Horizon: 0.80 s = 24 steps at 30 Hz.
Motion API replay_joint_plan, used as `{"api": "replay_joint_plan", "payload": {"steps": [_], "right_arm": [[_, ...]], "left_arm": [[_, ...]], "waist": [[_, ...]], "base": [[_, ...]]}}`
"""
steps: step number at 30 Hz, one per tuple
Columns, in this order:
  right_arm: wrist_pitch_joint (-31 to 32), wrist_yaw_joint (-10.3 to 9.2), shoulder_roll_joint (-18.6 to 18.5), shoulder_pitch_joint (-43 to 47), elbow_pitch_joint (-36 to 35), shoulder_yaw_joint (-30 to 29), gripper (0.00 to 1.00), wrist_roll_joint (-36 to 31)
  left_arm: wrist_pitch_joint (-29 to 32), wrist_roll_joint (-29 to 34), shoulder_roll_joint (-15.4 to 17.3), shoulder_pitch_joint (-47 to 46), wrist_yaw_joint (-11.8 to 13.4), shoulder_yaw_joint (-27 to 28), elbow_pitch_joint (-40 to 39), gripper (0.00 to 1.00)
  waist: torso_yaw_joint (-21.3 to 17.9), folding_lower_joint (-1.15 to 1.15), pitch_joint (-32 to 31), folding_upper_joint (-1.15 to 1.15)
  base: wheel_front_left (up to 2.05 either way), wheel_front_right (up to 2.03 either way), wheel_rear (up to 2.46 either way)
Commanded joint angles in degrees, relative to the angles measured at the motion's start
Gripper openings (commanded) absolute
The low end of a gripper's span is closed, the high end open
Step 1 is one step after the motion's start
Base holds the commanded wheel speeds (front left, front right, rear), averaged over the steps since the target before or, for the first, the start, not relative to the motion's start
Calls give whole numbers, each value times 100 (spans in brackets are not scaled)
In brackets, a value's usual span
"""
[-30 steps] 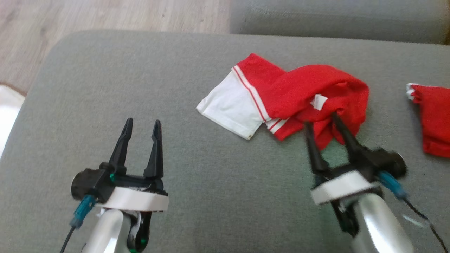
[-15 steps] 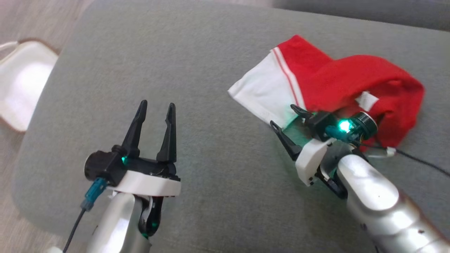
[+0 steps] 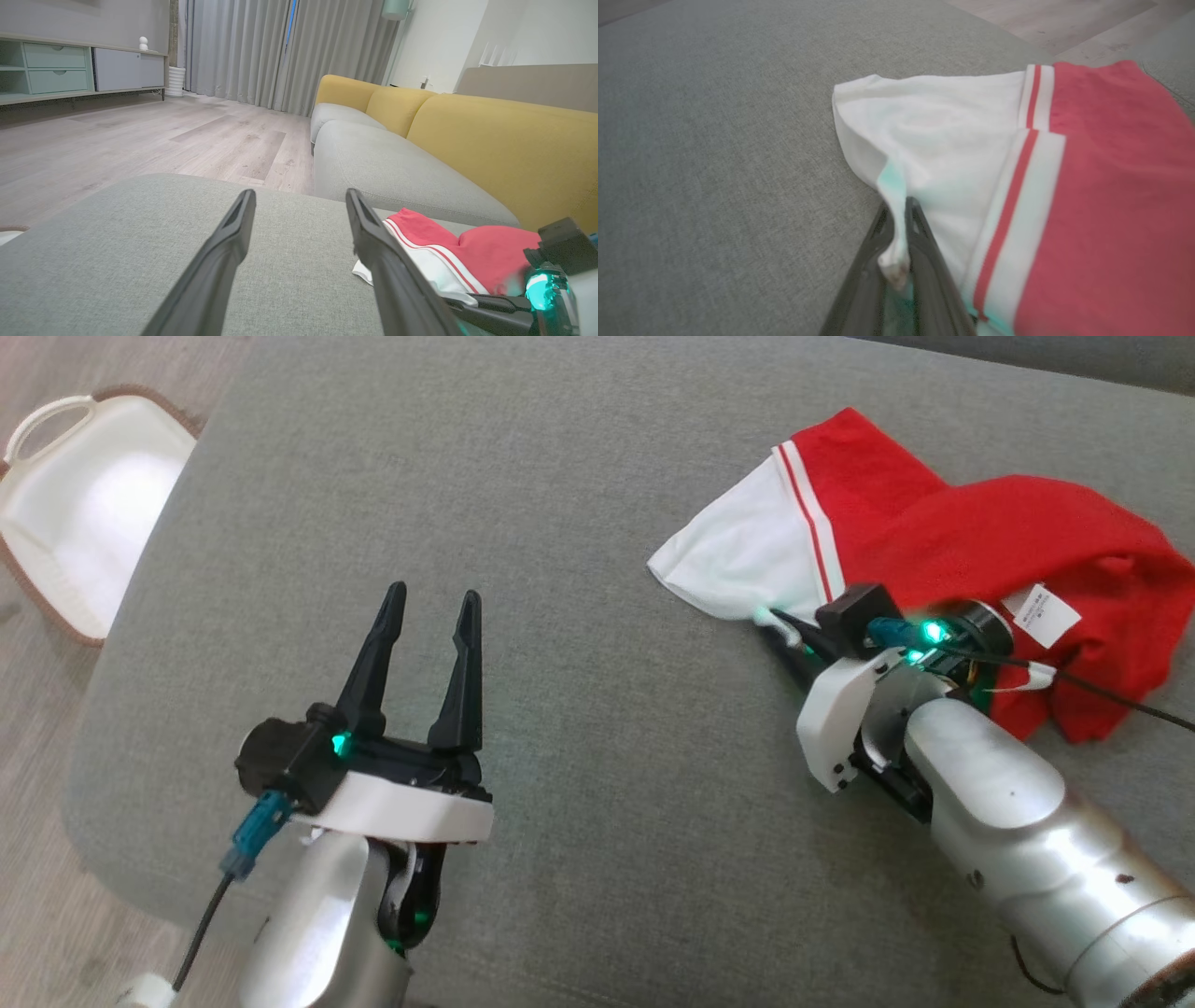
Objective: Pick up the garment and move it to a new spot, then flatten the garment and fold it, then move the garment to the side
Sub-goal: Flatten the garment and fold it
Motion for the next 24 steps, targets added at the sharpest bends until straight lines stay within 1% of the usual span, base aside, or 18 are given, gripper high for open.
{"api": "replay_joint_plan", "payload": {"steps": [1,5,9,13,16,18,20,21,22,24], "right_arm": [[-77,-4,51,-31,-7,42,0,55],[-350,-4,78,-274,-4,-116,0,312],[-420,-4,-33,-674,-127,-461,0,697],[-288,-4,-379,-1226,-44,-994,0,903],[-135,-4,-664,-1695,230,-1483,0,944],[-35,-4,-900,-2031,506,-1722,0,837],[19,-4,-1187,-2383,874,-1906,0,583],[1,-4,-1322,-2556,1063,-1982,45,410],[-22,-4,-1435,-2708,1256,-2052,100,242],[-39,-4,-1643,-2973,1665,-2143,100,-149]], "left_arm": [[-29,-45,34,-176,-31,161,-180,100],[-29,-28,33,-148,-31,205,-130,100],[-29,-24,33,-123,-32,216,-137,100],[-29,-42,33,-111,-32,173,-162,100],[-29,-67,33,-137,-32,124,-199,100],[-29,-89,33,-168,-32,92,-225,100],[-29,-118,33,-206,-32,55,-243,100],[-29,-136,33,-227,-32,34,-249,100],[-29,-152,33,-249,-32,15,-255,100],[-29,-188,33,-288,-32,-15,-268,100]], "waist": [[-39,-1,-24,0],[-180,-1,-147,0],[-311,-1,-243,0],[-351,-1,-261,0],[-310,-1,-182,0],[-251,-1,-98,0],[-178,-1,-3,0],[-141,-1,52,0],[-111,-1,95,0],[-60,-1,172,0]], "base": [[0,0,0],[0,0,0],[0,0,0],[0,0,0],[0,0,0],[0,0,0],[0,0,0],[0,0,0],[0,0,0],[0,0,0]]}}
